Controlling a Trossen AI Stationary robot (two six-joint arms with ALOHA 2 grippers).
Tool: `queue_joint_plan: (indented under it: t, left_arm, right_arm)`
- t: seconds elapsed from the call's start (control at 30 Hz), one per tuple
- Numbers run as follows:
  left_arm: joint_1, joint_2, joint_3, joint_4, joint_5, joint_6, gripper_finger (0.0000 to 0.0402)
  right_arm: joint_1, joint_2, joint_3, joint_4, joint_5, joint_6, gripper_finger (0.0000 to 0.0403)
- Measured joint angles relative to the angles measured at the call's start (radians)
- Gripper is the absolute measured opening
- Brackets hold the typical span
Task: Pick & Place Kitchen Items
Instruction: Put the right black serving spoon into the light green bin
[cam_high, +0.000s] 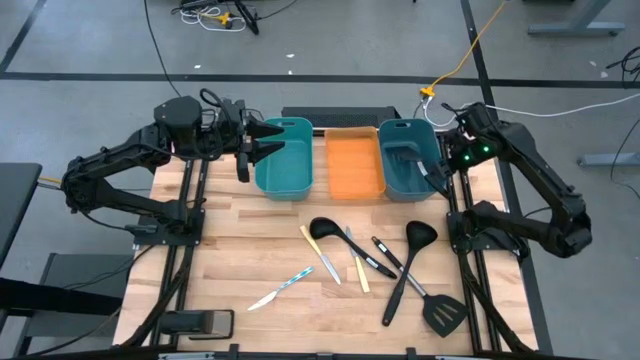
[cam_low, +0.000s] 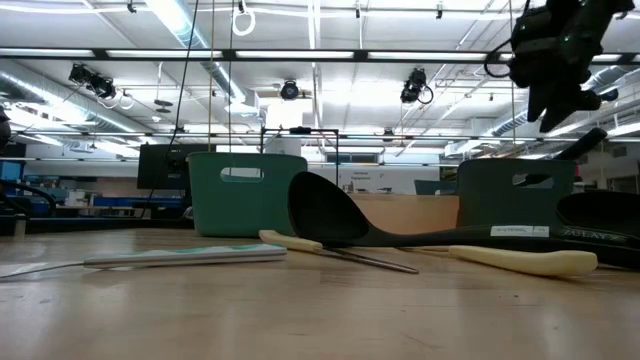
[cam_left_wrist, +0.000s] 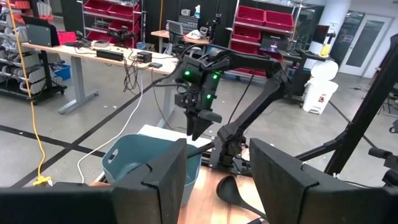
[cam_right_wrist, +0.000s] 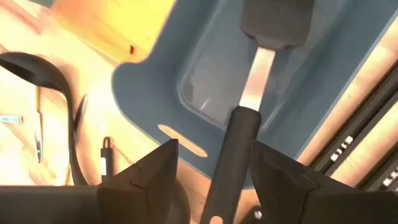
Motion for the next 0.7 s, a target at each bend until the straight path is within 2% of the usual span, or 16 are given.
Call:
queue_joint_plan:
  t: [0.43,0.7]
  left_arm:
    - [0.0,0.0,0.0,0.0,0.003,-0.018,0.0181]
    - [0.0,0.0,0.0,0.0,0.003,-0.019,0.0181]
  right_arm:
    - [0.006,-0.052,0.0,0.047,0.01,0.011,0.0161]
    - [0.006,-0.073,0.0,0.167,0.002,0.007,0.0131]
